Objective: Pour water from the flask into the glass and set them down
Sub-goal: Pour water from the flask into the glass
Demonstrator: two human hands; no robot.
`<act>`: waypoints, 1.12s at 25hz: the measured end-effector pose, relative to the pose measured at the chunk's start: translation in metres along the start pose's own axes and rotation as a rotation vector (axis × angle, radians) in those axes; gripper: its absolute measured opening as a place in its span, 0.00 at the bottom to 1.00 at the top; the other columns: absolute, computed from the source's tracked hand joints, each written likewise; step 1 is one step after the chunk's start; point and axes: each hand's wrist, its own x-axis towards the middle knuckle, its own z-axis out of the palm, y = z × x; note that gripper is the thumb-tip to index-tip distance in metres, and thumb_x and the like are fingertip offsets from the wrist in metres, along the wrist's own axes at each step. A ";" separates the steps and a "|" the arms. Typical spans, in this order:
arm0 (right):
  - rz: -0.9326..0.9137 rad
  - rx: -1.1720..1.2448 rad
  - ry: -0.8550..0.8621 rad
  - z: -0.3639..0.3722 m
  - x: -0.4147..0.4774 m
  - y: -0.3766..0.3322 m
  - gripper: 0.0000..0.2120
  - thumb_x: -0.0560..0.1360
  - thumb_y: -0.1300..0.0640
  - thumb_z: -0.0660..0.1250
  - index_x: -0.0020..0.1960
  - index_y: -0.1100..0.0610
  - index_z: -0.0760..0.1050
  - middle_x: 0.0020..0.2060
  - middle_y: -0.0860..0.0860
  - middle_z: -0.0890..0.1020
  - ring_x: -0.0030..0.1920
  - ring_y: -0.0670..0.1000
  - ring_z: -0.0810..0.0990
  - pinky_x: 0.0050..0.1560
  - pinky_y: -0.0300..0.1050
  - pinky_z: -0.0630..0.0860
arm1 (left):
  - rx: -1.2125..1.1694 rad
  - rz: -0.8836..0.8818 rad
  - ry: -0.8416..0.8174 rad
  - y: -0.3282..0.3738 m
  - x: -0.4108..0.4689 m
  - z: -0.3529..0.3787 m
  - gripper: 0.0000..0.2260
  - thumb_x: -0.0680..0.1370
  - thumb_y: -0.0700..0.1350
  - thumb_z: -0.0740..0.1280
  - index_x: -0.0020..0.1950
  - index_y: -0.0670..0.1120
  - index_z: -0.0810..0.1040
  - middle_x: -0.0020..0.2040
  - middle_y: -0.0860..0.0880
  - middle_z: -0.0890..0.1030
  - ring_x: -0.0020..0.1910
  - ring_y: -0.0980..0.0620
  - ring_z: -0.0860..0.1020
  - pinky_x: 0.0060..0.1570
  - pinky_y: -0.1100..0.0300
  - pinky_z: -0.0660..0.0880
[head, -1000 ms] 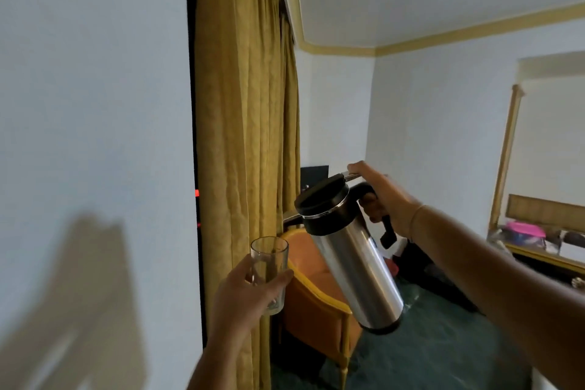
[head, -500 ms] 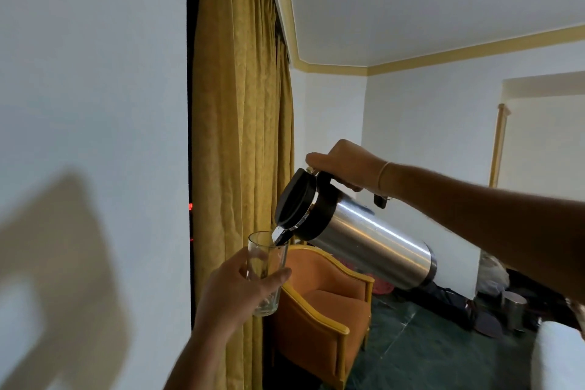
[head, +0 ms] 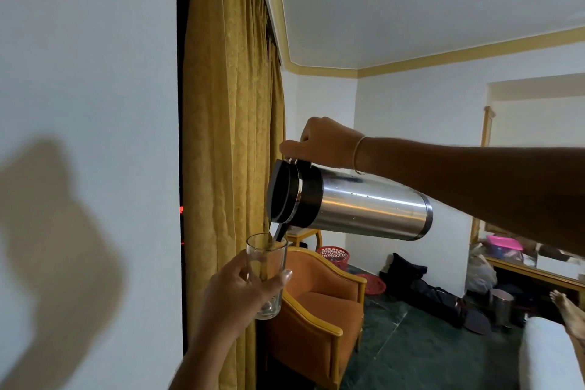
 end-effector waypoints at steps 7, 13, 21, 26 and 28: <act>-0.077 -0.103 -0.010 0.000 0.003 -0.015 0.27 0.68 0.31 0.58 0.25 0.54 0.62 0.12 0.44 0.62 0.17 0.45 0.58 0.30 0.43 0.63 | 0.028 0.008 -0.022 0.003 0.002 0.005 0.31 0.59 0.79 0.73 0.55 0.63 0.80 0.46 0.56 0.86 0.39 0.73 0.84 0.30 0.67 0.82; -0.156 -0.192 0.005 -0.005 0.004 -0.023 0.26 0.63 0.30 0.54 0.25 0.53 0.60 0.12 0.45 0.59 0.17 0.46 0.55 0.28 0.44 0.61 | 0.003 -0.002 -0.035 0.001 0.004 0.009 0.30 0.60 0.77 0.75 0.55 0.63 0.80 0.46 0.53 0.88 0.38 0.64 0.88 0.34 0.59 0.87; -0.237 -0.277 0.035 -0.012 0.009 -0.036 0.26 0.63 0.30 0.52 0.24 0.53 0.62 0.17 0.44 0.61 0.19 0.45 0.58 0.28 0.42 0.63 | -0.028 0.032 -0.029 0.005 0.007 0.011 0.32 0.55 0.85 0.70 0.52 0.69 0.79 0.46 0.58 0.87 0.38 0.64 0.87 0.31 0.67 0.81; -0.236 -0.296 0.045 -0.018 0.010 -0.041 0.25 0.64 0.31 0.53 0.25 0.53 0.61 0.18 0.44 0.61 0.19 0.45 0.57 0.26 0.39 0.60 | -0.023 0.076 -0.013 0.005 0.010 0.011 0.33 0.53 0.87 0.67 0.54 0.75 0.76 0.45 0.62 0.86 0.42 0.71 0.85 0.32 0.67 0.81; -0.244 -0.297 0.044 -0.021 0.010 -0.043 0.25 0.66 0.32 0.55 0.25 0.53 0.62 0.19 0.44 0.61 0.20 0.45 0.57 0.27 0.39 0.61 | -0.013 0.084 -0.023 0.006 0.010 0.012 0.28 0.55 0.85 0.69 0.52 0.80 0.74 0.44 0.63 0.85 0.41 0.68 0.86 0.32 0.68 0.80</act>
